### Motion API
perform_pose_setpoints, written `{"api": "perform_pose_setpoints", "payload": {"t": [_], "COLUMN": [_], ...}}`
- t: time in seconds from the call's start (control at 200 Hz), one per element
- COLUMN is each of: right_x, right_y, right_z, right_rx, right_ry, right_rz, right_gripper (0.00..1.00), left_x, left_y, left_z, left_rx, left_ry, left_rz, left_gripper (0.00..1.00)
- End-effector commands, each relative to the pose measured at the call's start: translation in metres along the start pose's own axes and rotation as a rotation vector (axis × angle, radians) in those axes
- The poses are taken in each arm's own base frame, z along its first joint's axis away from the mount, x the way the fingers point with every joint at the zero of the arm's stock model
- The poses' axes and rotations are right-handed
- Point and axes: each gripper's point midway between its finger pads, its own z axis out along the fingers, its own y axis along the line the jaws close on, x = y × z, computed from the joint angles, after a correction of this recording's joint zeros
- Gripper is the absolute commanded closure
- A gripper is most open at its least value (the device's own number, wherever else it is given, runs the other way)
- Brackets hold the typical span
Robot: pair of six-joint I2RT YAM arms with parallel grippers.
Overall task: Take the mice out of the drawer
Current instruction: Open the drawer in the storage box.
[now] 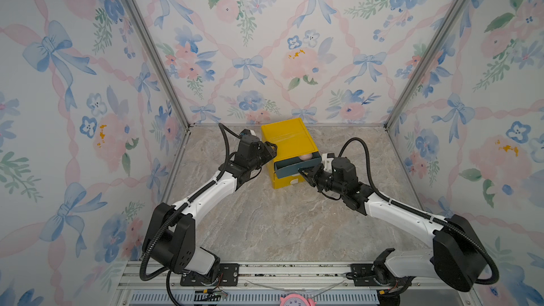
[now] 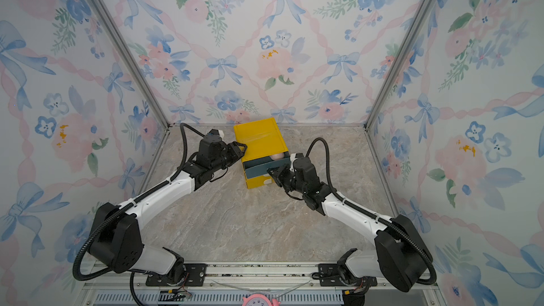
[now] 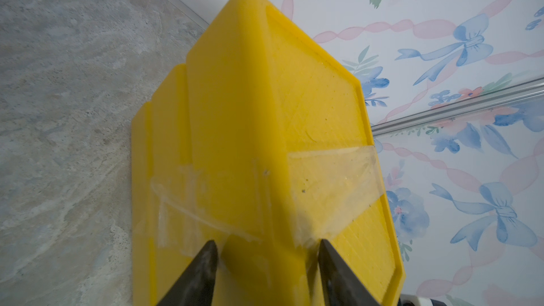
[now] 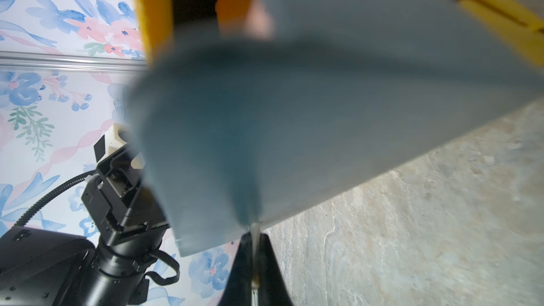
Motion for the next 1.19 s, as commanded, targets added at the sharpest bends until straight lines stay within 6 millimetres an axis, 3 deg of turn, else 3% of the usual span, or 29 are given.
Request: {"api": "perform_pose_setpoints", "payload": {"t": [0.0,0.34,0.545,0.92,1.135,1.19], "right_x": [0.006,0.011,0.008,0.011,0.003,-0.002], "right_y": [-0.009,-0.028,-0.028,-0.038,-0.041,-0.034], "right_z": [-0.014,-0.052,-0.053,-0.063,-0.11,-0.125], "right_rx": [0.019,0.063,0.048,0.116,0.25,0.279], "right_ry": [0.001,-0.049,-0.054,-0.039,-0.098,-0.118], "right_rz": [-0.015,-0.034,-0.032,-0.093,-0.256,-0.318], "right_gripper": [0.93,0.89,0.84,0.48,0.34,0.32], "left_x": [0.004,0.005,0.003,0.0,0.011,0.015], "left_y": [0.015,0.004,-0.003,-0.001,-0.004,-0.004], "left_z": [0.004,0.002,-0.004,-0.047,-0.071,-0.075], "left_rx": [-0.066,-0.037,-0.019,-0.018,0.026,0.035], "left_ry": [0.002,0.008,0.001,-0.032,0.0,0.016], "left_rz": [-0.013,0.005,0.022,0.062,0.069,0.07], "left_gripper": [0.44,0.42,0.38,0.26,0.21,0.2]}}
